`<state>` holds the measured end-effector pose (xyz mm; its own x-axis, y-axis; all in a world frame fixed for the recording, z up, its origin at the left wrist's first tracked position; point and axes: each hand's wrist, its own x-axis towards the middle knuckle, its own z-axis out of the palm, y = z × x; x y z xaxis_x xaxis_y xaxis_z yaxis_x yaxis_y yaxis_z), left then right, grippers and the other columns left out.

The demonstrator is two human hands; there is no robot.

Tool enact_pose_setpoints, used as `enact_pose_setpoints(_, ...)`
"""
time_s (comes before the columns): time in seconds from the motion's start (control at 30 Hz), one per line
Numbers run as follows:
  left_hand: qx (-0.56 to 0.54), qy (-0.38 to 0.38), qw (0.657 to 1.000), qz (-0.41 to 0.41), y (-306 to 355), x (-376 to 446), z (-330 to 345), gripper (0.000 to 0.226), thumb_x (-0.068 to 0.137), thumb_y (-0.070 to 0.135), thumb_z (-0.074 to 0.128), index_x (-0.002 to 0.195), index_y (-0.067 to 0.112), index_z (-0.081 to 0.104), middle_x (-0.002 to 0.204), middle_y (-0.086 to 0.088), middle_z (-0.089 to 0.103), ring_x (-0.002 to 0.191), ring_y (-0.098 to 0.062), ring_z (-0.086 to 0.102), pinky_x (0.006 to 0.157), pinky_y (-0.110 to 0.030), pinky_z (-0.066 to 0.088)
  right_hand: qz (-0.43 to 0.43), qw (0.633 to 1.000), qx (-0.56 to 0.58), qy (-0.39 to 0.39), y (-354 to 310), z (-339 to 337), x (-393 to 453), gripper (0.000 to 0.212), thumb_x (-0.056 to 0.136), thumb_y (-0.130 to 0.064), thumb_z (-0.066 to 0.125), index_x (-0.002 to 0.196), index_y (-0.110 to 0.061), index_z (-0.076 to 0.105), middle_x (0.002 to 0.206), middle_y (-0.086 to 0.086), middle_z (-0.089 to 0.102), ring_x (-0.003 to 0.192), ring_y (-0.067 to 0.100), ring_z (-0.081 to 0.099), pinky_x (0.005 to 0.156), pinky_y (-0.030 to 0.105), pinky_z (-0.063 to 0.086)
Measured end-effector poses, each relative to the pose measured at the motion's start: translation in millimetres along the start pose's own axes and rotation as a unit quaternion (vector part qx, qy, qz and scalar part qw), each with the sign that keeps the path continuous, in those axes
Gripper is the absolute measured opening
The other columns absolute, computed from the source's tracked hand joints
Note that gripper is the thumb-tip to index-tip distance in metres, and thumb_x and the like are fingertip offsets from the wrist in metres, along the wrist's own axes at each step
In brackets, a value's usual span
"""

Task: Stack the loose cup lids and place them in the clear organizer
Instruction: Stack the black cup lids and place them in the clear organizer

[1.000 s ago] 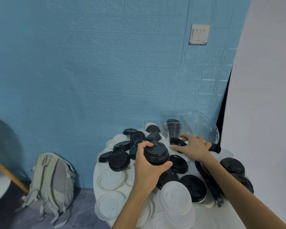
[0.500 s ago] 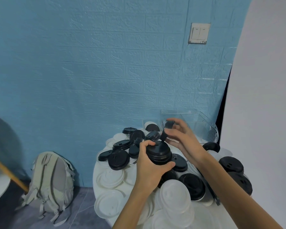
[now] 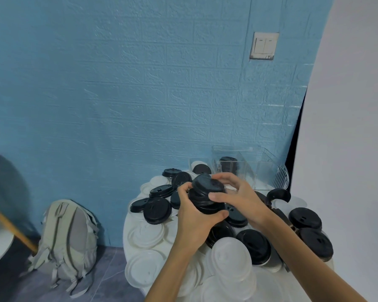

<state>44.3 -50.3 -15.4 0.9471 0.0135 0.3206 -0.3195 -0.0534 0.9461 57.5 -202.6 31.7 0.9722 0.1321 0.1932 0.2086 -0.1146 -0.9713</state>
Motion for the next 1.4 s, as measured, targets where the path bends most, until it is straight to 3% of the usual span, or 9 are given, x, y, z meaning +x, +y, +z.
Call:
enact_pose_setpoints(0.23, -0.024, -0.001, 1.0, 0.0, -0.4, -2.1, 1.9, 0.105, 0.061, 0.005, 0.096, 0.135, 0.035, 0.028, 0.112, 0.018, 0.063, 0.095, 0.01, 0.067, 0.079, -0.013, 0.053, 0.009, 0.998, -0.057, 0.007, -2.3, 1.7, 1.1, 0.044, 0.08, -0.017, 0.082, 0.121, -0.025, 0.069, 0.121, -0.005, 0.069, 0.099, 0.007, 0.072, 0.081, 0.017, 0.054)
enact_pose_setpoints(0.37, -0.017, -0.015, 1.0, 0.006, -2.8, -0.1, 1.8, 0.111, 0.057, 0.012, 0.098, 0.137, 0.053, 0.034, 0.118, 0.018, 0.069, 0.106, 0.002, 0.068, 0.097, -0.031, 0.056, 0.012, 0.996, -0.087, 0.01, -1.9, 2.5, 3.5, 0.045, 0.078, -0.02, 0.082, 0.12, -0.029, 0.069, 0.121, -0.005, 0.07, 0.101, 0.006, 0.071, 0.087, 0.021, 0.055)
enact_pose_setpoints(0.5, -0.016, -0.02, 1.0, 0.004, -2.9, 0.4, 3.1, 0.1, 0.054, 0.017, 0.096, 0.132, 0.053, 0.045, 0.116, 0.017, 0.071, 0.106, -0.006, 0.07, 0.094, -0.041, 0.059, 0.001, 0.988, -0.152, -0.003, -2.3, 7.0, 4.4, 0.054, 0.065, -0.035, 0.081, 0.117, -0.037, 0.07, 0.126, -0.013, 0.06, 0.107, 0.0, 0.066, 0.09, 0.02, 0.053)
enact_pose_setpoints(0.73, 0.0, 0.004, 1.0, 0.002, -0.6, -1.5, 0.6, 0.076, 0.057, 0.01, 0.098, 0.114, 0.035, 0.054, 0.103, 0.024, 0.067, 0.096, -0.001, 0.068, 0.085, -0.033, 0.061, 0.025, 0.992, -0.103, -0.065, -3.3, -4.6, 4.9, 0.06, 0.069, -0.04, 0.085, 0.126, -0.034, 0.067, 0.127, -0.012, 0.065, 0.109, 0.005, 0.069, 0.096, 0.026, 0.053)
enact_pose_setpoints(0.83, 0.001, 0.017, 1.0, -0.004, 0.5, -0.2, -4.6, 0.074, 0.057, 0.012, 0.098, 0.111, 0.037, 0.054, 0.108, 0.017, 0.064, 0.094, 0.005, 0.064, 0.08, -0.02, 0.056, 0.041, 0.988, -0.15, 0.006, 6.9, -25.4, 10.3, 0.052, 0.078, -0.056, 0.079, 0.126, -0.041, 0.065, 0.128, -0.015, 0.065, 0.116, 0.006, 0.064, 0.104, 0.034, 0.05)
enact_pose_setpoints(0.97, 0.008, 0.017, 1.0, -0.009, -0.3, 1.3, -9.3, 0.074, 0.058, 0.013, 0.098, 0.11, 0.039, 0.054, 0.113, 0.013, 0.063, 0.094, 0.006, 0.063, 0.076, -0.011, 0.051, 0.083, 0.94, -0.324, -0.071, 12.5, -55.4, 10.1, 0.061, 0.084, -0.012, 0.072, 0.135, -0.041, 0.055, 0.143, -0.015, 0.052, 0.131, 0.01, 0.049, 0.101, 0.029, 0.043)
enact_pose_setpoints(1.1, 0.004, 0.018, 1.0, -0.011, -2.1, 1.5, -7.2, 0.075, 0.058, 0.011, 0.097, 0.111, 0.04, 0.053, 0.113, 0.014, 0.062, 0.095, 0.007, 0.062, 0.076, -0.012, 0.051, 0.106, 0.851, -0.489, -0.159, 18.3, -59.7, 6.6, 0.093, 0.07, -0.05, 0.082, 0.151, -0.046, 0.036, 0.155, -0.016, 0.038, 0.146, 0.014, 0.028, 0.121, 0.047, 0.022)
enact_pose_setpoints(1.2, 0.004, 0.009, 1.0, -0.009, -2.2, -0.6, -4.0, 0.076, 0.059, 0.01, 0.097, 0.114, 0.037, 0.053, 0.112, 0.016, 0.061, 0.095, 0.009, 0.061, 0.076, -0.01, 0.05, 0.103, 0.818, -0.546, -0.148, 25.2, -52.1, 8.8, 0.093, 0.073, -0.055, 0.081, 0.152, -0.049, 0.033, 0.15, -0.016, 0.046, 0.14, 0.02, 0.029, 0.116, 0.049, 0.017)
enact_pose_setpoints(1.4, 0.012, 0.009, 1.0, -0.006, -4.3, -1.5, -4.7, 0.075, 0.058, 0.013, 0.097, 0.113, 0.039, 0.053, 0.113, 0.015, 0.061, 0.097, 0.006, 0.061, 0.082, -0.016, 0.053, 0.078, 0.883, -0.455, -0.087, 22.2, -55.9, 10.3, 0.074, 0.078, -0.041, 0.085, 0.142, -0.042, 0.048, 0.13, -0.019, 0.056, 0.132, 0.012, 0.046, 0.114, 0.045, 0.032)
